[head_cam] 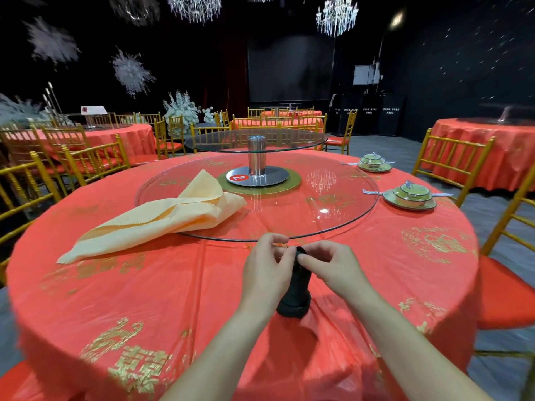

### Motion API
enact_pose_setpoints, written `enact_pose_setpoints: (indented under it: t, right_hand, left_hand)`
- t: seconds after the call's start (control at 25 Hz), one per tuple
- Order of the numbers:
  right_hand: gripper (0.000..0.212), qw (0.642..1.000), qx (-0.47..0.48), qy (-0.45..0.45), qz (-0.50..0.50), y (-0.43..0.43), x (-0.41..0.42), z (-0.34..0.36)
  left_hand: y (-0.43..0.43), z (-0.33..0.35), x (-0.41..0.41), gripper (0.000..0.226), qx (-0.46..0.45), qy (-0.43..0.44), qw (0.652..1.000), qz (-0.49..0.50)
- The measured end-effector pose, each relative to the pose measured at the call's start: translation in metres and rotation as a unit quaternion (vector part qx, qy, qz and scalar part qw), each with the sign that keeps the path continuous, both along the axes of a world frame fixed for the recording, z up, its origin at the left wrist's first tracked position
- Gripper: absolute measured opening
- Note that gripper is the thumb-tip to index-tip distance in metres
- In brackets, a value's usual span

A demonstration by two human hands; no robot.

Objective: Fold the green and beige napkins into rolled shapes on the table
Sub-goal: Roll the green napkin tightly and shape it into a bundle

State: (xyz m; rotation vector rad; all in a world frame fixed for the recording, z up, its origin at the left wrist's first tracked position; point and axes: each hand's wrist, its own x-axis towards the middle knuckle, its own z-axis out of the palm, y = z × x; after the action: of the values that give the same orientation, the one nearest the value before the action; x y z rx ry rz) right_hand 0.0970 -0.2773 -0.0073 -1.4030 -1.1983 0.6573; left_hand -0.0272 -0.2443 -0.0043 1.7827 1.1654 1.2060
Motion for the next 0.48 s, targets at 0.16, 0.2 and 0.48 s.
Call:
enact_pose_setpoints:
  t: [0.16, 0.2, 0.48]
  right_hand:
    - [0.003, 0.999, -0.027, 0.017, -0.018, 0.000, 0.002, 0.004]
    - [0.008, 0.999, -0.031, 0.005, -0.027, 0.001, 0.004, 0.004]
    - [0.025, 0.976, -0.108, 0.136, -0.129, 0.006, 0.029, -0.023]
  left_hand:
    - [-0.001, -0.007, -0.003, 0.024, 0.003, 0.006, 1.000, -0.014]
    - [-0.002, -0.009, -0.004, 0.026, 0.006, 0.013, 1.000, -0.016]
    - [0.017, -0.037, -0.047, 0.025, -0.021, 0.047, 0.998, 0.037]
